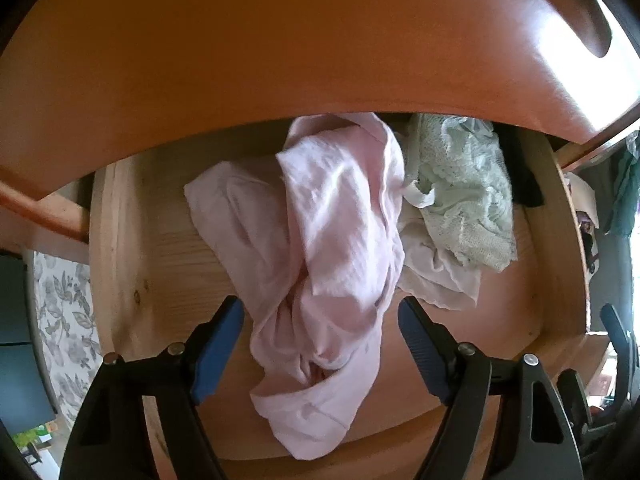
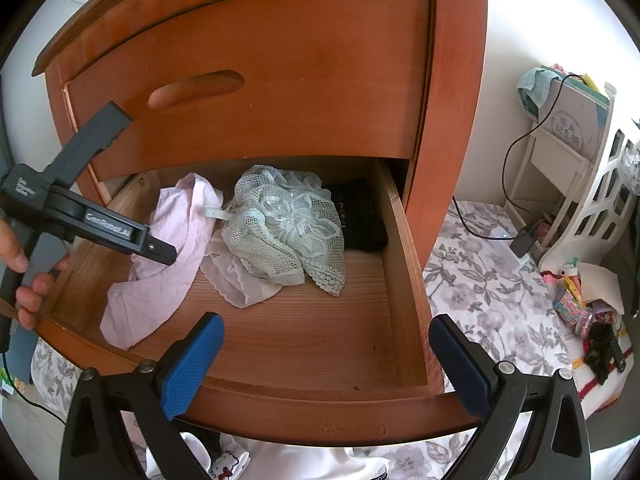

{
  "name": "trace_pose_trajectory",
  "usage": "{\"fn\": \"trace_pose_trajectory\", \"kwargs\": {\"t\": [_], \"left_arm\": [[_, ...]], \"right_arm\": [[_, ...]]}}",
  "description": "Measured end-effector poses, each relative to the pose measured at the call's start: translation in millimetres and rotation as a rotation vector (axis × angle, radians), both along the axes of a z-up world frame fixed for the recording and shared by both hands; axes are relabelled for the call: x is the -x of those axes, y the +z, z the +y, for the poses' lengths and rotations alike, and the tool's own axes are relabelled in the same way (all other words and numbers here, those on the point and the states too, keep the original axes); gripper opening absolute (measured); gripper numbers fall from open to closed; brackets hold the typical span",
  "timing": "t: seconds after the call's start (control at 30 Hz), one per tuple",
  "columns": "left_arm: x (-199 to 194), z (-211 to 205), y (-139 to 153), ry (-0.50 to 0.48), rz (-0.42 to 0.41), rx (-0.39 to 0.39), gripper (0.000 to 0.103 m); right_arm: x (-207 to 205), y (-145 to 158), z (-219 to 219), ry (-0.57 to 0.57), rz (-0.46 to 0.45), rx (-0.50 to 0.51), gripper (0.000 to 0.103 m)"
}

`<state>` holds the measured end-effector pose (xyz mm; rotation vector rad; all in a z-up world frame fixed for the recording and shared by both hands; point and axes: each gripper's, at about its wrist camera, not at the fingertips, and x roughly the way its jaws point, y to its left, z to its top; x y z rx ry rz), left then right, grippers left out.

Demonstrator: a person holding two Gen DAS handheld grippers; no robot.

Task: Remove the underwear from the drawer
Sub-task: 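Grasp the pink cloth in the drawer with the left gripper, then lift the pink cloth out of the drawer and carry it toward the bed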

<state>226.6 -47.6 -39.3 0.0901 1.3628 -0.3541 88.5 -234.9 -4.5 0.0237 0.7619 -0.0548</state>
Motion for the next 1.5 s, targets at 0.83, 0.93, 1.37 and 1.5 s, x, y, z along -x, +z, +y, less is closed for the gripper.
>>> {"fn": "trace_pose_trajectory", "kwargs": {"t": [0.83,0.93,1.37,1.5], "left_arm": [[-15,33,-9,0.093,-0.013,0.103,0.011],[-9,40,-6,0.104,-0.025,0.137,0.011],[36,86,39,0.157,-0.145,0.366,0.009],[47,101,56,0.181,-0.187,0.455,0.008]], "right_arm": [[-1,-1,0,0.000,0.001,-0.001,0.103],[-1,-1,0,-0.001,0.001,0.000,0.103],[0,0,0,-0.010,0.005,0.009,0.103],[1,1,0,-0.010,0.004,0.009,0.103]]}}
